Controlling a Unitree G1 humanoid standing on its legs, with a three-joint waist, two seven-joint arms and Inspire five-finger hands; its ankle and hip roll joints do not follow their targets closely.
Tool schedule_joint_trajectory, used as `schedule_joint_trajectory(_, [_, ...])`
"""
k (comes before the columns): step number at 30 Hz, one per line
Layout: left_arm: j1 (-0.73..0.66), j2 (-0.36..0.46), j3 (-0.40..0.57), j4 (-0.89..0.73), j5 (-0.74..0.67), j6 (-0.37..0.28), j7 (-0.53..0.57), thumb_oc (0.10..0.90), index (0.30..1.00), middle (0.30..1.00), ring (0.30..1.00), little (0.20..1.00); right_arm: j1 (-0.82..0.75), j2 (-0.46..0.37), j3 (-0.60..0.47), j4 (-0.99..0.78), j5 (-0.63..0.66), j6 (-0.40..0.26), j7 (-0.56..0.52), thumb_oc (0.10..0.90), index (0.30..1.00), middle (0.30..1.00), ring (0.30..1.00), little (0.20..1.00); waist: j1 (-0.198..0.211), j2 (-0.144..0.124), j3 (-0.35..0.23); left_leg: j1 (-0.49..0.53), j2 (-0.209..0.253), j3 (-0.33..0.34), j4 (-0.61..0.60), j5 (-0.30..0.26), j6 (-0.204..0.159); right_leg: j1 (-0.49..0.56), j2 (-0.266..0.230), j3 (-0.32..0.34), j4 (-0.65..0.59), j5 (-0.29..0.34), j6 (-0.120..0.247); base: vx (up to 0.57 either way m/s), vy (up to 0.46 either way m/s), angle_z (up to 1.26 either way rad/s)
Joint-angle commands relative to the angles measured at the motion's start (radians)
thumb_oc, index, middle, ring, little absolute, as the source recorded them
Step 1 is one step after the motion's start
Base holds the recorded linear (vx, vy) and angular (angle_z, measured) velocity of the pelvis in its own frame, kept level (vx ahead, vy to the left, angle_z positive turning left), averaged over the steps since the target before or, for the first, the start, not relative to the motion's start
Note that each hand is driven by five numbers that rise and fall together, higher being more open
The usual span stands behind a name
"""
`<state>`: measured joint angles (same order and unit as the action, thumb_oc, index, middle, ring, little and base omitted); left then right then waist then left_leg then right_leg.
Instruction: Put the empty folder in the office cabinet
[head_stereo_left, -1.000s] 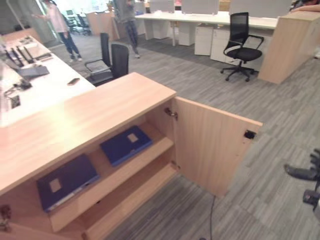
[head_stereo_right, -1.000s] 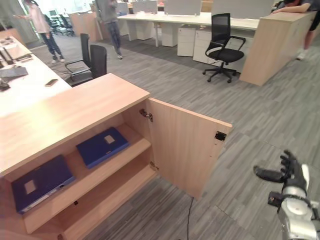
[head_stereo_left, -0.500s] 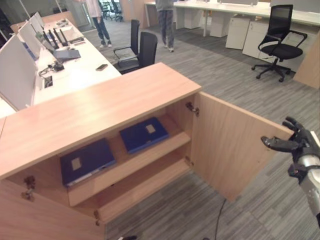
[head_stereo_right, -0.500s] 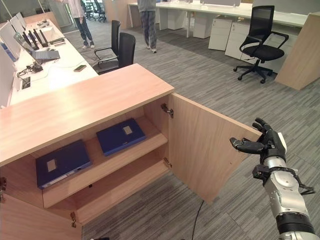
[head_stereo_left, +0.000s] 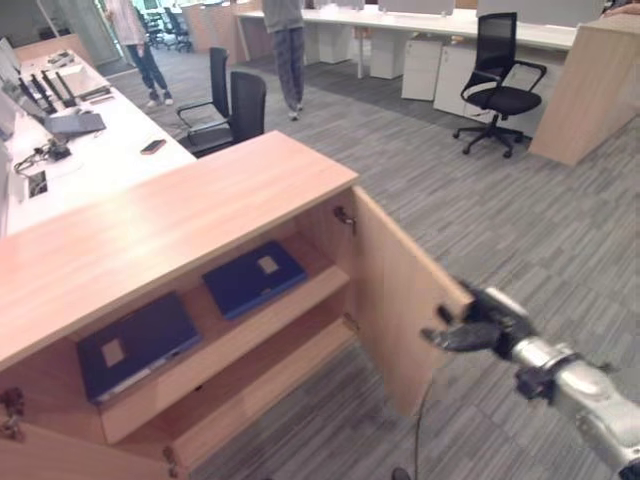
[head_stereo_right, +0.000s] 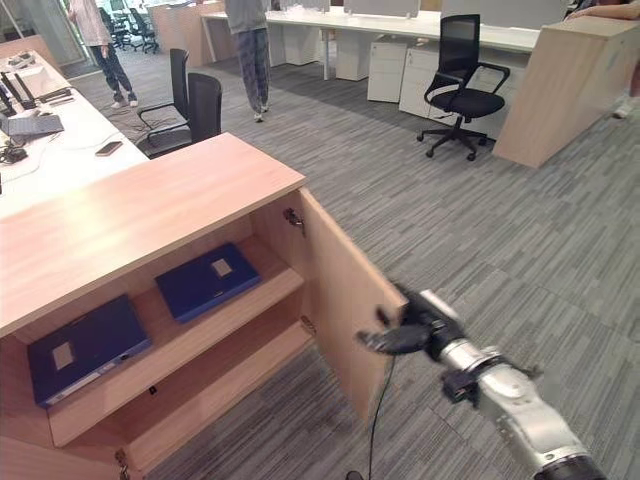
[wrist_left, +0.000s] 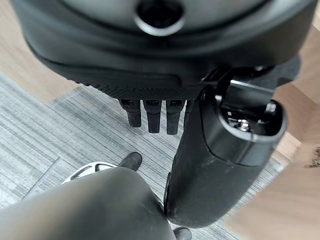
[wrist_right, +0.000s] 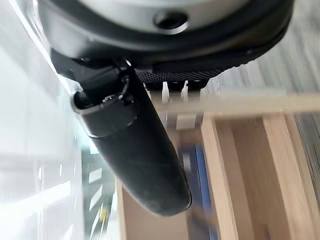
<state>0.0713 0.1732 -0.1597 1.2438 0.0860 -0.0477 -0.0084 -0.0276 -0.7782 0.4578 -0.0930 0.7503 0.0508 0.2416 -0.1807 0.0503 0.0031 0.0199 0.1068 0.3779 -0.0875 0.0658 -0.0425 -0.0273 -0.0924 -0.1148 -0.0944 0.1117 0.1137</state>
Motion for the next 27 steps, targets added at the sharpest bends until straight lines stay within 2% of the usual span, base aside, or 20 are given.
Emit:
schedule_joint_trajectory(1, [0.03,0.037,-0.082,0.046,0.042,-0.002,0.017,0.8,0.9,0.9,0.9,0.9,-0.179,0.291,0.176,0.022,0.09,-0.017,0.212,0.8,0.9,0.9,0.9,0.9,0.147,-0.075,-0.003,0.055,-0.062,-0.059,0.0,-0.105,-0.002,-0.001,-0.009,-0.032,0.007,-0.044,0.03,-0.05,0.025,0.08])
schedule_joint_trajectory(4, [0.024,0.037,-0.12,0.028,0.049,-0.008,0.029,0.8,0.9,0.9,0.9,0.9,-0.217,0.404,0.243,0.108,0.065,-0.027,0.178,0.8,0.9,0.9,0.9,0.9,0.172,-0.072,-0.001,0.049,-0.065,-0.074,0.0,-0.102,0.0,0.002,-0.015,-0.045,0.007,-0.044,0.029,-0.03,0.035,0.69])
schedule_joint_trajectory(6, [0.018,0.043,-0.13,0.029,0.051,-0.015,0.035,0.8,0.9,0.9,0.9,0.9,-0.229,0.421,0.262,0.138,0.045,-0.026,0.177,0.8,0.9,0.9,0.9,0.9,0.184,-0.072,-0.002,0.045,-0.069,-0.089,0.0,-0.1,0.002,0.007,-0.021,-0.059,0.007,-0.043,0.028,-0.02,0.029,0.48])
schedule_joint_trajectory(11, [0.018,0.038,-0.124,0.044,0.055,-0.018,0.04,0.8,0.9,0.9,0.9,0.9,-0.187,0.412,0.253,0.158,0.051,-0.023,0.182,0.8,0.9,0.9,0.9,0.9,0.192,-0.07,-0.001,0.037,-0.076,-0.11,0.0,-0.096,0.003,0.007,-0.031,-0.072,0.007,-0.041,0.03,-0.02,0.025,0.13])
schedule_joint_trajectory(15, [0.019,0.028,-0.103,0.067,0.043,-0.017,0.033,0.8,0.9,0.9,0.9,0.9,-0.135,0.372,0.229,0.182,0.006,-0.031,0.183,0.8,0.9,0.9,0.9,0.9,0.192,-0.066,-0.001,0.028,-0.083,-0.126,0.0,-0.093,0.004,0.008,-0.04,-0.084,0.007,-0.038,0.034,0.0,0.026,-0.01])
schedule_joint_trajectory(16, [-0.016,0.017,-0.07,0.108,0.001,0.018,0.014,0.8,0.9,0.9,0.9,0.9,-0.126,0.369,0.225,0.211,-0.018,-0.014,0.182,0.8,0.9,0.9,0.9,0.9,0.182,-0.064,-0.002,0.027,-0.084,-0.126,0.0,-0.092,0.004,0.008,-0.042,-0.083,0.007,-0.038,0.035,0.02,0.044,-0.01])
schedule_joint_trajectory(17, [-0.016,0.03,-0.049,0.112,-0.015,-0.003,0.011,0.8,0.9,0.9,0.9,0.9,-0.108,0.355,0.2,0.261,-0.064,-0.019,0.165,0.8,0.9,0.9,0.9,0.9,0.178,-0.065,-0.005,0.027,-0.087,-0.128,0.0,-0.093,0.005,0.008,-0.046,-0.085,0.007,-0.036,0.036,0.03,0.05,-0.01])
schedule_joint_trajectory(18, [-0.051,0.014,-0.04,0.129,-0.056,0.029,-0.01,0.8,0.9,0.9,0.9,0.9,-0.094,0.37,0.191,0.297,-0.075,0.008,0.167,0.8,0.9,0.9,0.9,0.9,0.164,-0.065,-0.008,0.027,-0.091,-0.13,0.0,-0.093,0.006,0.009,-0.05,-0.086,0.009,-0.035,0.037,0.06,0.079,0.06])
schedule_joint_trajectory(20, [-0.089,0.011,-0.034,0.146,-0.037,0.024,0.018,0.8,0.9,0.9,0.9,0.9,-0.043,0.368,0.1,0.461,-0.235,-0.003,0.09,0.8,0.9,0.9,0.9,0.9,0.149,-0.056,-0.007,0.03,-0.107,-0.157,0.0,-0.099,0.018,0.011,-0.073,-0.102,0.054,-0.052,0.04,0.06,0.079,0.11])
schedule_joint_trajectory(21, [-0.09,0.011,-0.034,0.147,-0.038,0.024,0.018,0.8,0.9,0.9,0.9,0.9,-0.044,0.368,0.1,0.462,-0.236,-0.003,0.09,0.8,0.9,0.9,0.9,0.9,0.149,-0.056,-0.009,0.026,-0.107,-0.157,0.0,-0.098,0.019,0.008,-0.073,-0.102,0.054,-0.05,0.04,0.03,0.089,0.17])
schedule_joint_trajectory(22, [-0.066,-0.008,-0.057,0.111,-0.044,0.022,0.005,0.8,0.9,0.9,0.9,0.9,0.0,0.357,0.005,0.602,-0.362,-0.014,0.029,0.8,0.9,0.9,0.9,0.9,0.151,-0.038,0.005,0.031,-0.122,-0.202,0.0,-0.098,0.035,-0.001,-0.098,-0.122,0.139,-0.084,0.029,0.02,0.062,0.13])
schedule_joint_trajectory(23, [-0.066,-0.007,-0.057,0.111,-0.044,0.022,0.005,0.8,0.9,0.9,0.9,0.9,0.0,0.358,0.004,0.602,-0.362,-0.014,0.029,0.8,0.9,0.9,0.9,0.9,0.151,-0.039,0.002,0.027,-0.123,-0.203,0.0,-0.096,0.035,-0.004,-0.098,-0.122,0.138,-0.083,0.029,0.05,0.087,0.2])
schedule_joint_trajectory(24, [-0.075,-0.017,-0.073,0.109,-0.054,0.022,-0.006,0.8,0.9,0.9,0.9,0.9,0.024,0.367,-0.041,0.636,-0.385,0.004,0.022,0.8,0.9,0.9,0.9,0.9,0.144,-0.033,0.005,0.028,-0.131,-0.232,0.0,-0.097,0.038,-0.005,-0.108,-0.119,0.171,-0.098,0.028,0.04,0.023,0.55])
schedule_joint_trajectory(25, [-0.095,-0.024,-0.107,0.121,-0.042,0.017,-0.008,0.8,0.9,0.9,0.9,0.9,0.044,0.371,-0.093,0.749,-0.432,0.015,-0.01,0.8,0.9,0.9,0.9,0.9,0.123,-0.026,0.012,0.029,-0.14,-0.285,0.0,-0.096,0.044,-0.011,-0.108,-0.067,0.207,-0.103,0.028,0.06,0.018,0.8])
schedule_joint_trajectory(26, [-0.094,-0.026,-0.123,0.113,-0.043,0.016,-0.005,0.8,0.9,0.9,0.9,0.9,0.053,0.381,-0.115,0.786,-0.437,0.007,-0.019,0.8,0.9,0.9,0.9,0.9,0.114,-0.024,0.018,0.032,-0.139,-0.299,0.0,-0.097,0.044,-0.018,-0.098,-0.022,0.222,-0.107,0.028,0.07,-0.051,1.31])
schedule_joint_trajectory(27, [-0.082,-0.021,-0.133,0.108,-0.074,0.011,-0.006,0.8,0.9,0.9,0.9,0.9,0.049,0.415,-0.176,0.967,-0.432,0.015,-0.061,0.8,0.9,0.9,0.9,0.9,0.089,-0.021,0.021,0.024,-0.134,-0.353,0.0,-0.09,0.044,-0.058,-0.019,0.202,0.214,-0.124,0.031,0.05,-0.051,1.06])
